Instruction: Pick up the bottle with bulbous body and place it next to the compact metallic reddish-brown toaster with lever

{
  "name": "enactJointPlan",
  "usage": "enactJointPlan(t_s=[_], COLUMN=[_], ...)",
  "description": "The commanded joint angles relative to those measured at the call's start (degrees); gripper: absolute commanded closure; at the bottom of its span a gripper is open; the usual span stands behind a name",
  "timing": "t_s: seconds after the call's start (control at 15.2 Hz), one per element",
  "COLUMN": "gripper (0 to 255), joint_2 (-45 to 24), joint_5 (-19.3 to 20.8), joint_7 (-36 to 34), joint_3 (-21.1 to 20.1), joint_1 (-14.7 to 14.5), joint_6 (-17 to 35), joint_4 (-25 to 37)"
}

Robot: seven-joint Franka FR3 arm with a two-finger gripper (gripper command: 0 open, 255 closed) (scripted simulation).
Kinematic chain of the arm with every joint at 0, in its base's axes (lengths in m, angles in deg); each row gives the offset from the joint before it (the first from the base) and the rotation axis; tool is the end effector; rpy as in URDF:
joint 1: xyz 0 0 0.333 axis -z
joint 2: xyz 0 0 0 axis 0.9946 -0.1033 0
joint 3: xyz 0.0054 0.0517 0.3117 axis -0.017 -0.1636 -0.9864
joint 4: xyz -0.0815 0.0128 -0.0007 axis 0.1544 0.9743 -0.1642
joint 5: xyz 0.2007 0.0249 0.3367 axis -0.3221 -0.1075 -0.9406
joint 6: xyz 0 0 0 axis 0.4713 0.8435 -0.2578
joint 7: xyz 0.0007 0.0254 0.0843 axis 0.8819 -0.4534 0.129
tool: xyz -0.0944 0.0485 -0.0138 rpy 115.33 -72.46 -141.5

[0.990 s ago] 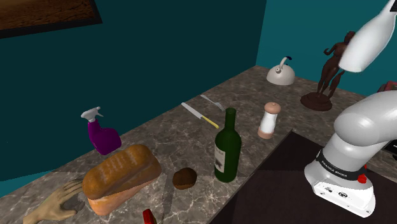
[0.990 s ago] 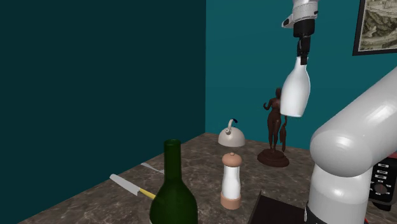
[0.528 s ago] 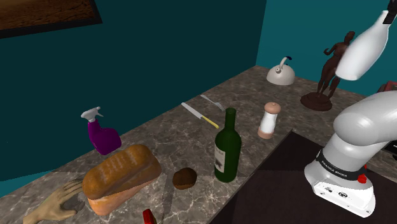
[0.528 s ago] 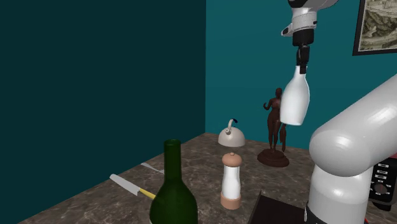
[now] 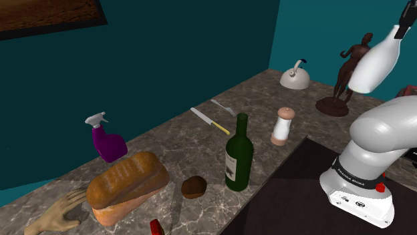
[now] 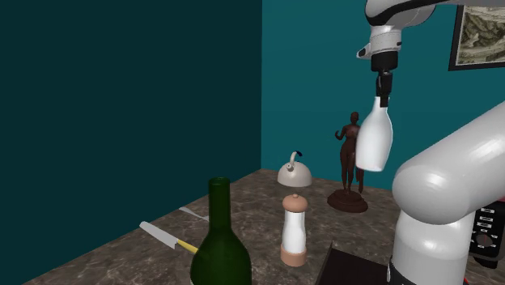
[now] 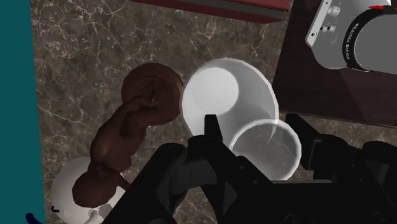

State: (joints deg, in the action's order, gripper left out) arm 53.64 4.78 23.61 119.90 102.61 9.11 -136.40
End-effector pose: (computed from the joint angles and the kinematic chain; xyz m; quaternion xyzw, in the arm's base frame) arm 0.0996 -0.3455 0.6401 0.9980 0.0568 -0.0272 0.0022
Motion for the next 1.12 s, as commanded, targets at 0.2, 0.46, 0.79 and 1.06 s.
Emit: enactJointPlan(t_s=[0.2,0.46,0.79,1.06], gripper=[255,255,255,255], joint_2=[1.6,2.7,3.8,4.4], joint_5=[1.0,1.8,2.9,3.9], joint_7=[-0.7,-1.2,-1.8,-2.2], joint_3=[0.8,1.6,2.7,3.8], joint_1=[0.6,1.0,1.5,1.9], joint_6=[3.2,5.7,9.0,11.6], joint_4=[-4.7,-8.3,-12.5,-15.7])
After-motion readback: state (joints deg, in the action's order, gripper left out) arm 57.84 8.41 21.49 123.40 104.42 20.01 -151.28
